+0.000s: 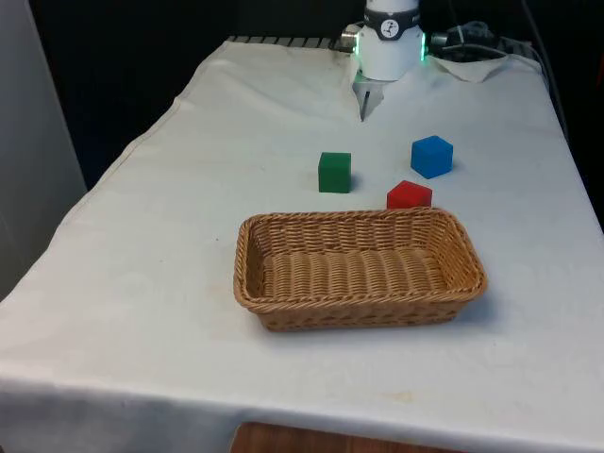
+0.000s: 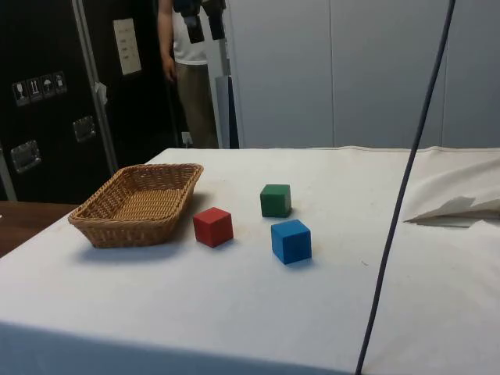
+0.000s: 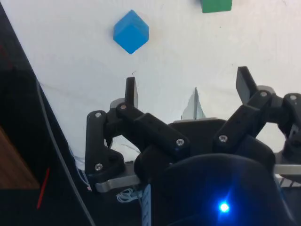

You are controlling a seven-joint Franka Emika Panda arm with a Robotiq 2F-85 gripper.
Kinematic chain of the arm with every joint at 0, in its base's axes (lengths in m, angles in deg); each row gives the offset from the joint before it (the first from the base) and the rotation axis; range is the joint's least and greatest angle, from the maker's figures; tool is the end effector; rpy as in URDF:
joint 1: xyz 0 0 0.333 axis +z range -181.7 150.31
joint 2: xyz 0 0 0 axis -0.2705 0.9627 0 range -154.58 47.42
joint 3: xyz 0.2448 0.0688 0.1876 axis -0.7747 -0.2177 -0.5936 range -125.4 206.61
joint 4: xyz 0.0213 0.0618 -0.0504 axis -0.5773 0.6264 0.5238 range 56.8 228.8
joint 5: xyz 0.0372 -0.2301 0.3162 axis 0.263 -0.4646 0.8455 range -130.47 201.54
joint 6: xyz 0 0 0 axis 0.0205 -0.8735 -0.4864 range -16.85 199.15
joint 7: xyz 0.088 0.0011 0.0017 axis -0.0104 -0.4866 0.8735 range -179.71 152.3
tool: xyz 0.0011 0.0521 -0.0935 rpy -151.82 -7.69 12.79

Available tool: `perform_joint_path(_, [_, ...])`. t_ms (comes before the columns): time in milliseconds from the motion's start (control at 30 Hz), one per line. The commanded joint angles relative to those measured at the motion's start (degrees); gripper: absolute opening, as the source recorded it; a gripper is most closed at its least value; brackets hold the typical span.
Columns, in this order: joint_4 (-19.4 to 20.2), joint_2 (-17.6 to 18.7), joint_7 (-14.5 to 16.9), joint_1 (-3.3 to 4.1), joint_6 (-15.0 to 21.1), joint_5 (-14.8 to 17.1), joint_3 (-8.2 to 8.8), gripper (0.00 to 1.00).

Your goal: Pick up the blue cube and place it into the basket.

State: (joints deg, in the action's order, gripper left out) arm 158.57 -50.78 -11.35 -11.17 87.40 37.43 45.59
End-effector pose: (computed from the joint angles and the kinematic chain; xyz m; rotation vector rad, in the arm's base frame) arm 0.5659 -0.0010 0.4860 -3.1083 -0.0371 0.1430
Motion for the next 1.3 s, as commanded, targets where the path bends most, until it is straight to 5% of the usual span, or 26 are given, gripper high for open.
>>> perform_joint_path(0, [0.2,-0.2,-0.1,0.0,0.0,0.0,0.0,1.0])
perform_joint_path(600, [5.6,-4.9,-3.6,0.0,0.2,-1.7,-0.17,1.0])
perform_joint_path(1267, [10.9,-8.3,-10.6,0.0,2.8,-6.9,-0.86,1.0])
